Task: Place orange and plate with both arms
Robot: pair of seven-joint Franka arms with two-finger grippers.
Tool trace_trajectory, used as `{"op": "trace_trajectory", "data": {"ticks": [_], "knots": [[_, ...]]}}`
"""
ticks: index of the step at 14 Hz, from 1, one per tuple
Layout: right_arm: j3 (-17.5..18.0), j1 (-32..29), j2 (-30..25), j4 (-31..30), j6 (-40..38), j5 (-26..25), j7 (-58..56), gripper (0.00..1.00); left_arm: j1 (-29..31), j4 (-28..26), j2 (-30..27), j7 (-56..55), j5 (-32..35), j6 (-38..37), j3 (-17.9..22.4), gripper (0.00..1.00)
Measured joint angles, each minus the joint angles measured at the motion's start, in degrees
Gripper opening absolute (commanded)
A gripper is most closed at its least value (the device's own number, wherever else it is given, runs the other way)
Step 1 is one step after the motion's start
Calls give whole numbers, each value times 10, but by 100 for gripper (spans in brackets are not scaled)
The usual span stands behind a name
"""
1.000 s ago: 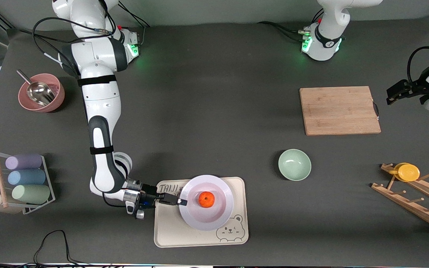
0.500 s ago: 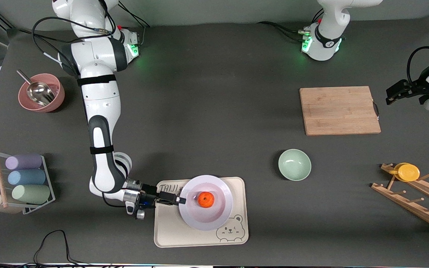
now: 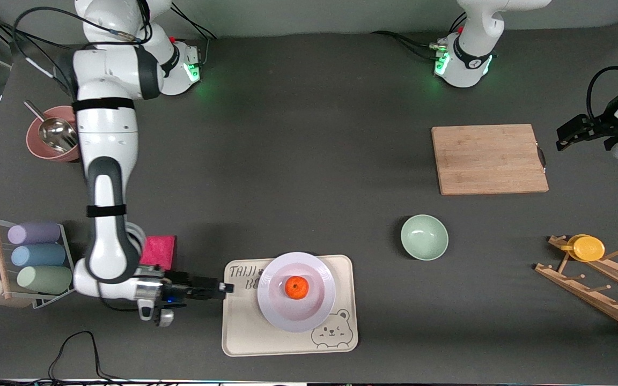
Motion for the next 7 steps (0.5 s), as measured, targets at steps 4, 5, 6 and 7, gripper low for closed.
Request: {"op": "trace_trajectory", "data": {"ticks": [4, 5, 6, 7], "knots": [[0, -46, -116, -54, -37, -190, 26, 100, 0, 6, -1, 2, 0, 0, 6, 100], [0, -49, -157, -80, -37, -245, 35, 100, 0, 6, -1, 6, 0, 0, 6, 100], [1, -52, -202, -109, -38, -302, 49, 100, 0, 7, -1, 9, 0, 0, 6, 100], [1, -54, -249, -137, -42, -357, 67, 100, 0, 8, -1, 10, 0, 0, 6, 100]]}}
